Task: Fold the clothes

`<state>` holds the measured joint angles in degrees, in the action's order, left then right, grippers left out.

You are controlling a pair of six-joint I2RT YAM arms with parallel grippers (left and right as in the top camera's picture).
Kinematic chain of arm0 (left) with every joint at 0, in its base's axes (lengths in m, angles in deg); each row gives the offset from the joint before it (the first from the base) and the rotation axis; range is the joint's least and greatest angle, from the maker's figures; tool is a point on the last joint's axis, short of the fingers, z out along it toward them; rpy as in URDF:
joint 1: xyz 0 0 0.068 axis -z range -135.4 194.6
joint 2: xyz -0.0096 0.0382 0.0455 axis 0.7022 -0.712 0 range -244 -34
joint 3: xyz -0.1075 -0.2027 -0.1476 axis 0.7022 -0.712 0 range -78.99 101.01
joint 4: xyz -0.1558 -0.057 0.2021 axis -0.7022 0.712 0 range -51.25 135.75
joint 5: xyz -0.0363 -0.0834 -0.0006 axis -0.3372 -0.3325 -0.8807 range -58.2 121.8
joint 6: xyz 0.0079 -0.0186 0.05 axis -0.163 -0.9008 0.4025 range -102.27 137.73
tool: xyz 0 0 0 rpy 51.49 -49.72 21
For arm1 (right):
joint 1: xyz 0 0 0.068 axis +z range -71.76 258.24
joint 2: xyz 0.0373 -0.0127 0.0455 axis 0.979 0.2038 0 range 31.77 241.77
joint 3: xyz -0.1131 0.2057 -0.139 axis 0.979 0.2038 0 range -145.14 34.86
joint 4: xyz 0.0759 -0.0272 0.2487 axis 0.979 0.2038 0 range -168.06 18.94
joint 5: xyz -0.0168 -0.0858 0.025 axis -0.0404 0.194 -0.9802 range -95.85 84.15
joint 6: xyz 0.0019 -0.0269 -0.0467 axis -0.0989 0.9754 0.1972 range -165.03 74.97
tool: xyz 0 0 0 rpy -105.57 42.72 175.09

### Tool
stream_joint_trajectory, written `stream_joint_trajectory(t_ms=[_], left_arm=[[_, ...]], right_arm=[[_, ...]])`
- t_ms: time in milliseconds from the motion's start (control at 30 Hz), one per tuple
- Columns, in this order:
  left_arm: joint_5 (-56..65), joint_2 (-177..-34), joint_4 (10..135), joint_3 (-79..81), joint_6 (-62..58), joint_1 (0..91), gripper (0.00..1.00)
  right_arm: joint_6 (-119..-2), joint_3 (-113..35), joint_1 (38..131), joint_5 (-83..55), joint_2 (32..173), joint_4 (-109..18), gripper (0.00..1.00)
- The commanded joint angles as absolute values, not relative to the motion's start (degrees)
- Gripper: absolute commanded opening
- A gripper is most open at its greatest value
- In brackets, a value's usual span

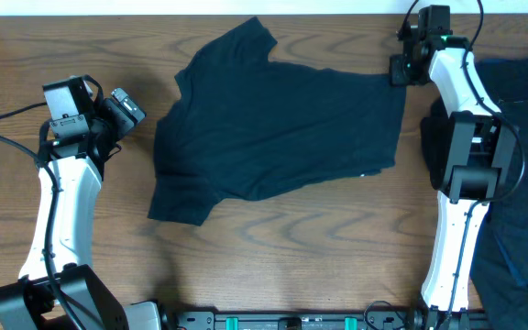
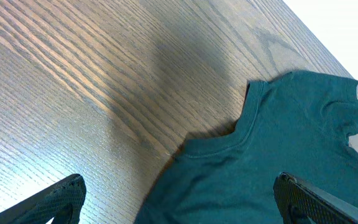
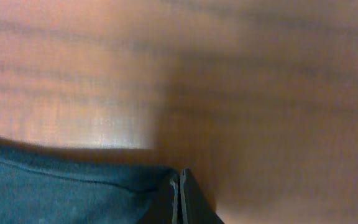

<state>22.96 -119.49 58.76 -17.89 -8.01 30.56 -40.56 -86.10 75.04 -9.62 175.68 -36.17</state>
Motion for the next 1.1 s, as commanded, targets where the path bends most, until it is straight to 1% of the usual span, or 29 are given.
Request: stream_joint_trajectory(t_ms=[0, 133, 200, 233, 300, 333, 400, 467, 500, 567, 600, 667, 700, 767, 833, 933, 1000, 1067], left_arm=[[22.8, -119.77, 58.91, -17.73, -8.07, 30.64, 0.98], [22.8, -119.77, 58.91, -17.73, -8.07, 30.64, 0.98], [22.8, -119.77, 58.91, -17.73, -8.07, 30.64, 0.98], [22.8, -119.77, 58.91, -17.73, -8.07, 30.64, 0.98], [22.8, -119.77, 58.91, -17.73, -8.07, 30.64, 0.98], [22.8, -119.77, 58.91, -17.73, -8.07, 30.64, 0.98], [22.8, -119.77, 58.91, -17.73, -8.07, 30.64, 0.98], [22.8, -119.77, 58.91, -17.73, -8.07, 30.64, 0.98], [22.8, -119.77, 58.91, -17.73, -8.07, 30.64, 0.98], [22.8, -119.77, 58.91, -17.73, -8.07, 30.64, 0.98], [22.8, -119.77, 58.91, -17.73, -8.07, 30.64, 0.98], [22.8, -119.77, 58.91, -17.73, -8.07, 30.64, 0.98], [22.8, -119.77, 58.91, -17.73, -8.07, 30.64, 0.98], [22.8, -119.77, 58.91, -17.73, -8.07, 30.64, 0.98], [22.8, -119.77, 58.91, -17.73, -8.07, 30.64, 0.98], [22.8, -119.77, 58.91, -17.73, -8.07, 30.64, 0.98], [22.83, -119.77, 58.91, -17.73, -8.07, 30.64, 0.98], [22.8, -119.77, 58.91, -17.73, -8.07, 30.64, 0.98]], right_arm=[[-40.27, -85.73, 75.0, -8.63, 176.8, -38.75, 0.01], [-40.25, -86.04, 74.98, -8.66, 176.69, -40.94, 0.01], [-40.25, -87.07, 74.98, -8.66, 176.41, -40.65, 0.05], [-40.23, -87.7, 74.98, -8.66, 176.12, -40.17, 0.09], [-40.25, -89.38, 75.0, -8.94, 174.77, -38.62, 0.27], [-40.25, -90.02, 75.0, -9.11, 174.11, -38.08, 0.34], [-40.25, -91.07, 75.13, -9.25, 172.08, -37.11, 0.52], [-40.3, -91.72, 75.35, -9.25, 169.26, -35.58, 0.61], [-41.17, -91.79, 75.46, -9.25, 167.68, -34.45, 0.61], [-45.0, -91.79, 75.61, -9.27, 163.42, -29.24, 0.6], [-46.72, -91.79, 75.65, -9.27, 161.7, -26.25, 0.58], [-49.96, -91.79, 75.63, -9.29, 158.5, -19.69, 0.5], [-52.1, -91.79, 75.63, -9.31, 156.54, -15.65, 0.46], [-53.19, -91.79, 75.65, -9.33, 154.13, -9.81, 0.34], [-53.17, -91.79, 75.7, -9.31, 152.38, -4.72, 0.2], [-53.45, -91.79, 75.7, -9.33, 150.5, 2.58, 0.09], [-54.55, -91.79, 75.7, -9.33, 150.13, 6.58, 0.07], [-55.33, -91.79, 75.7, -9.66, 150.13, 9.94, 0.02]])
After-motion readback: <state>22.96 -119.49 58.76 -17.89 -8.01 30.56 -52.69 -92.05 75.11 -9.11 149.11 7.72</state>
